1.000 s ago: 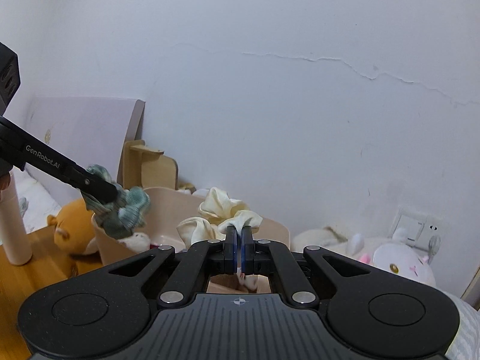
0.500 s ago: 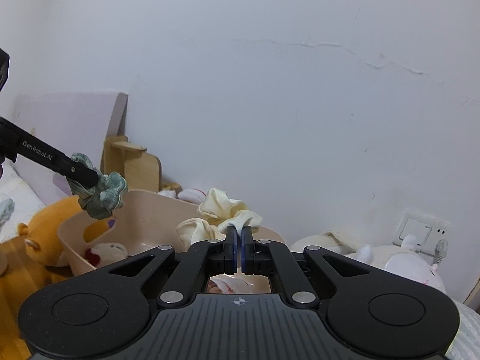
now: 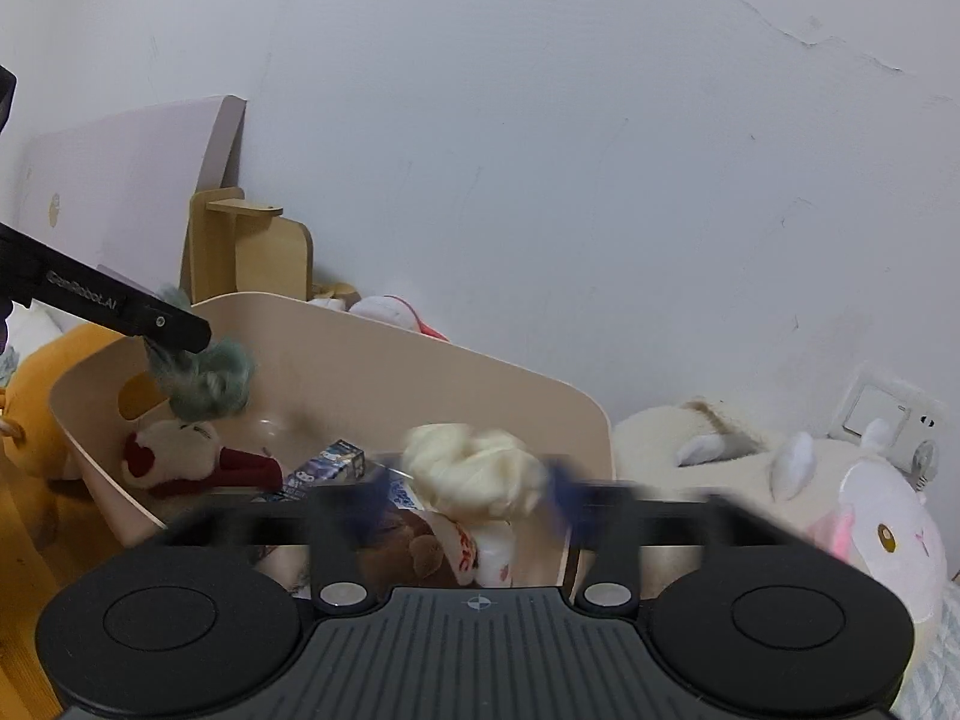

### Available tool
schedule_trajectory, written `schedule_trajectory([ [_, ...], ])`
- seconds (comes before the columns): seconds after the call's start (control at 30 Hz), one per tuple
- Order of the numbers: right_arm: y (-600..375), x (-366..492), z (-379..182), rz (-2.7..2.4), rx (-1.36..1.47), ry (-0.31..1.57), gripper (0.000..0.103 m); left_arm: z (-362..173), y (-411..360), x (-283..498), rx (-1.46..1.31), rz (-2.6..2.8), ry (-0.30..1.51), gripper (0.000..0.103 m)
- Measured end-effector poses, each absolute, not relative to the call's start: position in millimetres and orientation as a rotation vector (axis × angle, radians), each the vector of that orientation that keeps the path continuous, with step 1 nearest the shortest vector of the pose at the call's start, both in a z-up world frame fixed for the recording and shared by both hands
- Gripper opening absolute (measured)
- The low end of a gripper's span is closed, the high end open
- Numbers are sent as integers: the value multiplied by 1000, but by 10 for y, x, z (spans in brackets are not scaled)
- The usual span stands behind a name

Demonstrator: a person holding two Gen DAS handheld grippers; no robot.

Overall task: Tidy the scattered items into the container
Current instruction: 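Open both grippers to release the cloth and scrunchie into the basket, then move both grippers back toward the black box and orange bottle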

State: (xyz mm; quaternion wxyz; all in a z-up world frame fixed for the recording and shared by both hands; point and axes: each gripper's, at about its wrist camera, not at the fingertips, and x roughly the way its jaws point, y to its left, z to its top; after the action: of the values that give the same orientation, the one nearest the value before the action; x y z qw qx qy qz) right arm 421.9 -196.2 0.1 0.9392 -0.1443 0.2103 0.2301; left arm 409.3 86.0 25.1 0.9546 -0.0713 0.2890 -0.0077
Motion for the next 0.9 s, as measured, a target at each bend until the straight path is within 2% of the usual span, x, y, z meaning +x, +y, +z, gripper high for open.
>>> schedule_trajectory([
  [0.1,-1894,4192,-10,478,-300,401,80,260,886,4054,-162,-21,576,78],
  [0.2,-1923,4137,11,486,-284,382,95,261,897,4037,-181,-35,578,78],
  [0.4,-1895,4106,18,514,-319,398,91,301,867,3982,-170,-45,566,78],
  [0.6,-1994,4047,70,504,-299,371,92,394,830,3911,-161,-66,552,78],
  [0.7,-2035,4015,114,500,-286,360,94,433,795,3846,-159,-85,545,79],
  [0.83,-2067,3885,129,502,-273,346,103,425,704,3686,-131,-113,531,80],
  [0.9,-2089,3770,103,506,-276,346,103,396,659,3584,-113,-128,527,81],
])
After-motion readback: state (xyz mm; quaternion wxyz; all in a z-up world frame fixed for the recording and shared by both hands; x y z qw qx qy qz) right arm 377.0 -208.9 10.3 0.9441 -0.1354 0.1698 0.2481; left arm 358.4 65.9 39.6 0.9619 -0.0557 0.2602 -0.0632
